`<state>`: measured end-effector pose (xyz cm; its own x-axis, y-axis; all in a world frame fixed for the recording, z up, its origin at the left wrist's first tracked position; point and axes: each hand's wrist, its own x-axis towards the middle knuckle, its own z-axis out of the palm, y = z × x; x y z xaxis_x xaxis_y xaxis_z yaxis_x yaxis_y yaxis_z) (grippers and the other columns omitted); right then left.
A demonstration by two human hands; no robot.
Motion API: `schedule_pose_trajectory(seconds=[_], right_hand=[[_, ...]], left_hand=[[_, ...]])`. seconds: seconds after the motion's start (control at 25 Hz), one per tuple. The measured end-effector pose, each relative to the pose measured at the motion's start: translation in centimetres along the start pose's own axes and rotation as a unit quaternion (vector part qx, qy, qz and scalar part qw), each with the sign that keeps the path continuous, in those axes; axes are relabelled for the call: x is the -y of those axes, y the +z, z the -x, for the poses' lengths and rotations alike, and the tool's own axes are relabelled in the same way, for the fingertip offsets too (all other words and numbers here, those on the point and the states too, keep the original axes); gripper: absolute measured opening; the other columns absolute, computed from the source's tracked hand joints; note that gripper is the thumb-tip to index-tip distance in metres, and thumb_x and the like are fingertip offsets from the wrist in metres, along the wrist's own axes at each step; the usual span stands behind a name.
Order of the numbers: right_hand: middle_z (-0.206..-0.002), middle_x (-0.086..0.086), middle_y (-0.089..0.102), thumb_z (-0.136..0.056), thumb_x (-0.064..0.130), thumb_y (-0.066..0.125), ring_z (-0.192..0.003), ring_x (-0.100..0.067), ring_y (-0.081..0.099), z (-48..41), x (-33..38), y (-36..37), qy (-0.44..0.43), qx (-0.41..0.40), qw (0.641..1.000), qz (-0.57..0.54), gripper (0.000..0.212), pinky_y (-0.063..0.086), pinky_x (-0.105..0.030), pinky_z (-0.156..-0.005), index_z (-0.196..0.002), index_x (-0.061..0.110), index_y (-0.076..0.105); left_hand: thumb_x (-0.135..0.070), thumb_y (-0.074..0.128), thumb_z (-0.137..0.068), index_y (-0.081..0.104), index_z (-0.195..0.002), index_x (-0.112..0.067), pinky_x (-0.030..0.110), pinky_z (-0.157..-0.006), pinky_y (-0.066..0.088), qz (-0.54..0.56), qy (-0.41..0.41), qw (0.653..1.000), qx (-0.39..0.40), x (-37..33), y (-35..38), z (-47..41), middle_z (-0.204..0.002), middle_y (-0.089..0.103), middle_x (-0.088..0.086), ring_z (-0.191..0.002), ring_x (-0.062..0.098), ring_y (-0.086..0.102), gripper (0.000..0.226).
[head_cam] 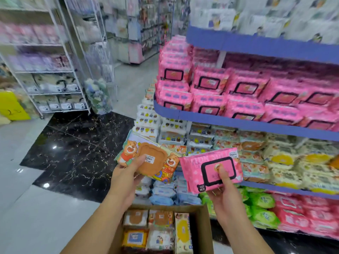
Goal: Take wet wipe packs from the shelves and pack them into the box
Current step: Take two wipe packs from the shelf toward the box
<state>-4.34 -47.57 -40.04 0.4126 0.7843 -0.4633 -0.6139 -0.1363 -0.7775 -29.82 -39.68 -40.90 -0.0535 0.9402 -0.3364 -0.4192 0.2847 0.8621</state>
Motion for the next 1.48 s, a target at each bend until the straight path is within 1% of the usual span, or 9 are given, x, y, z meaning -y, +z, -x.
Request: schedule_pose_trajectory(seconds=[0.16, 0.28, 0.48, 0.68, 0.8, 0.92, 1.12, 1.32, 1.48], right_hand=[[-0.108, -0.010, 0.074, -0.079, 0.029, 0.076, -0.096, -0.025, 0.068, 1.2, 5.3, 0.8, -0.043, 0.007, 0.999, -0.012, 0.040, 0.057, -0.042, -0.081, -0.116, 0.014, 0.068], [-0.103, -0.009, 0.072, -0.085, 0.026, 0.074, -0.086, -0.021, 0.068, 1.1, 8.0, 1.1, -0.070, 0.008, 0.997, -0.033, 0.034, 0.058, -0.037, -0.070, -0.116, 0.014, 0.067], [-0.103, -0.010, 0.074, -0.083, 0.025, 0.076, -0.092, -0.024, 0.069, -0.9, 11.0, -0.9, -0.079, -0.009, 0.995, -0.052, 0.031, 0.061, -0.040, -0.074, -0.111, 0.015, 0.068], [-0.112, -0.014, 0.073, -0.081, 0.026, 0.078, -0.099, -0.028, 0.068, -4.7, 15.7, -8.7, -0.072, -0.052, 0.995, -0.054, 0.040, 0.061, -0.044, -0.080, -0.117, 0.011, 0.068], [-0.112, -0.014, 0.073, -0.074, 0.032, 0.078, -0.100, -0.029, 0.068, -7.0, 18.3, -13.4, -0.054, -0.071, 0.994, -0.055, 0.053, 0.057, -0.043, -0.080, -0.120, 0.010, 0.067], [-0.115, -0.016, 0.073, -0.079, 0.031, 0.077, -0.104, -0.031, 0.068, -9.4, 20.3, -18.3, -0.057, -0.098, 0.992, -0.057, 0.043, 0.055, -0.046, -0.089, -0.115, 0.010, 0.069], [-0.114, -0.017, 0.072, -0.079, 0.031, 0.076, -0.099, -0.031, 0.069, -11.8, 20.6, -23.5, -0.032, -0.132, 0.988, -0.076, 0.047, 0.063, -0.038, -0.071, -0.121, 0.009, 0.067], [-0.105, -0.022, 0.073, -0.076, 0.026, 0.083, -0.096, -0.039, 0.070, -18.1, 17.7, -28.1, 0.000, -0.206, 0.976, -0.065, 0.053, 0.059, -0.043, -0.079, -0.117, -0.003, 0.065], [-0.095, -0.019, 0.070, -0.082, 0.025, 0.078, -0.085, -0.033, 0.067, -26.0, 14.6, -30.7, 0.049, -0.195, 0.978, -0.046, 0.045, 0.062, -0.036, -0.059, -0.115, -0.002, 0.064]], left_hand=[[-0.019, 0.085, -0.071, 0.046, -0.144, -0.020, 0.052, -0.086, 0.059, 0.026, 0.062, 0.998, 0.020, -3.9, 1.4, 0.0, -0.128, 0.069, 0.012, -0.110, 0.033, 0.071, 0.083], [-0.016, 0.080, -0.076, 0.053, -0.139, -0.016, 0.055, -0.094, 0.055, 0.014, 0.084, 0.995, 0.055, -6.3, 3.1, -0.4, -0.127, 0.069, 0.016, -0.111, 0.036, 0.069, 0.069], [-0.016, 0.080, -0.079, 0.059, -0.134, -0.013, 0.056, -0.092, 0.056, -0.004, 0.094, 0.992, 0.078, -5.5, 8.9, -1.5, -0.124, 0.070, 0.017, -0.111, 0.038, 0.069, 0.059], [-0.021, 0.086, -0.069, 0.053, -0.140, -0.018, 0.045, -0.078, 0.061, 0.018, 0.055, 0.996, 0.069, 0.9, 17.6, -1.4, -0.126, 0.070, 0.013, -0.108, 0.033, 0.071, 0.078], [-0.019, 0.084, -0.071, 0.054, -0.139, -0.022, 0.043, -0.075, 0.060, 0.035, 0.020, 0.998, 0.055, 5.4, 22.4, -1.1, -0.123, 0.072, 0.009, -0.106, 0.031, 0.072, 0.074], [-0.026, 0.087, -0.063, 0.056, -0.138, -0.017, 0.039, -0.070, 0.062, 0.029, -0.027, 0.998, 0.050, 9.9, 26.2, -1.3, -0.124, 0.071, 0.012, -0.104, 0.032, 0.073, 0.081], [-0.024, 0.090, -0.059, 0.054, -0.139, -0.021, 0.046, -0.078, 0.061, 0.013, -0.085, 0.996, 0.029, 15.9, 29.1, -2.6, -0.128, 0.069, 0.012, -0.109, 0.036, 0.071, 0.088], [-0.012, 0.091, -0.061, 0.045, -0.143, -0.031, 0.050, -0.087, 0.057, -0.005, -0.145, 0.989, -0.008, 23.3, 31.8, -6.6, -0.126, 0.066, 0.008, -0.108, 0.036, 0.068, 0.096], [0.001, 0.082, -0.071, 0.045, -0.137, -0.035, 0.050, -0.092, 0.053, 0.005, -0.140, 0.989, -0.044, 30.5, 33.4, -11.0, -0.122, 0.068, 0.005, -0.107, 0.032, 0.067, 0.084]])
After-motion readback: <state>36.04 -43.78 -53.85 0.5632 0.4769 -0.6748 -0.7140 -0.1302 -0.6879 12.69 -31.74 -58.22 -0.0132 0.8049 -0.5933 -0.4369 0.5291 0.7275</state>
